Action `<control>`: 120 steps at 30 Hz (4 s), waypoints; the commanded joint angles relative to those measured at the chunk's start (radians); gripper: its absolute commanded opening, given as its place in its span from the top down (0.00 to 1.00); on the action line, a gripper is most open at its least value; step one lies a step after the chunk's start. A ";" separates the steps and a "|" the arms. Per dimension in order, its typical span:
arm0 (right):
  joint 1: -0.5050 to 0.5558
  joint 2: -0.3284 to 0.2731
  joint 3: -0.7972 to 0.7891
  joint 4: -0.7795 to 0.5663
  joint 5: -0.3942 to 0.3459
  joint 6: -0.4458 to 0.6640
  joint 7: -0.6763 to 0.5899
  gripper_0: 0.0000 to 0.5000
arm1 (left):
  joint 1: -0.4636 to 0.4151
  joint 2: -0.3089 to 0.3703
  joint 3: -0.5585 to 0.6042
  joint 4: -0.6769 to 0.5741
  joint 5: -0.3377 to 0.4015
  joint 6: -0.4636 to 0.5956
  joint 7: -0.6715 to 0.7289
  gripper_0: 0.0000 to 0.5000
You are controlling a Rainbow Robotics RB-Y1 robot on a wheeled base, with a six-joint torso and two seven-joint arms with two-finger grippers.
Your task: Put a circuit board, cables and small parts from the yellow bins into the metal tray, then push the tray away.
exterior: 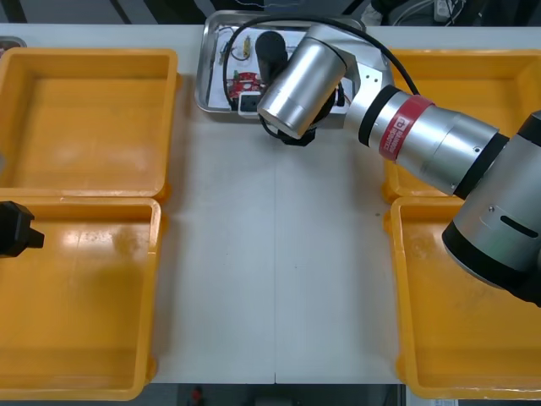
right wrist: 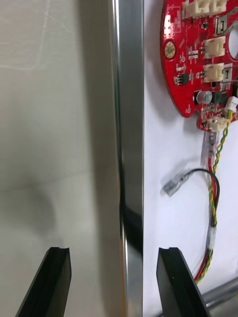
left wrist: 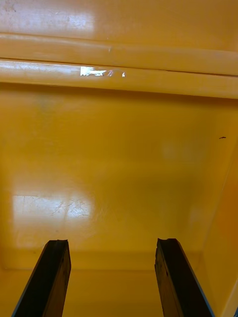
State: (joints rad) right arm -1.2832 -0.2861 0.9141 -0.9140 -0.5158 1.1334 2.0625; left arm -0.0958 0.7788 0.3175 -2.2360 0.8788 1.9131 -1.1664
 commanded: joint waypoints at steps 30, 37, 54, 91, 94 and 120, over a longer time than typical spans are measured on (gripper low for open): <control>0.354 -0.085 -0.609 -0.976 0.074 0.786 -0.467 0.00 | 0.021 0.040 0.028 -0.031 0.006 0.007 -0.078 0.00; 0.499 -0.163 -0.636 -1.155 0.056 0.786 -0.613 0.00 | 0.021 0.040 0.028 -0.031 0.006 0.007 -0.078 0.00; 0.811 -0.349 -0.911 -1.401 -0.079 0.786 -0.705 0.00 | 0.021 0.040 0.028 -0.031 0.006 0.007 -0.078 0.00; 1.094 -0.404 -1.209 -1.298 -0.162 0.786 -0.719 0.00 | 0.021 0.040 0.028 -0.031 0.006 0.007 -0.078 0.00; 1.094 -0.398 -1.213 -1.298 -0.170 0.786 -0.720 0.00 | 0.021 0.040 0.028 -0.031 0.006 0.007 -0.078 0.00; 1.096 -0.384 -1.226 -1.292 -0.181 0.786 -0.714 0.00 | 0.021 0.040 0.028 -0.031 0.006 0.007 -0.078 0.00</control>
State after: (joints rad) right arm -0.1996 -0.6559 -0.2804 -2.1995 -0.6886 1.9168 1.3862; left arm -0.0945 0.7790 0.3176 -2.2376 0.8788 1.9132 -1.1664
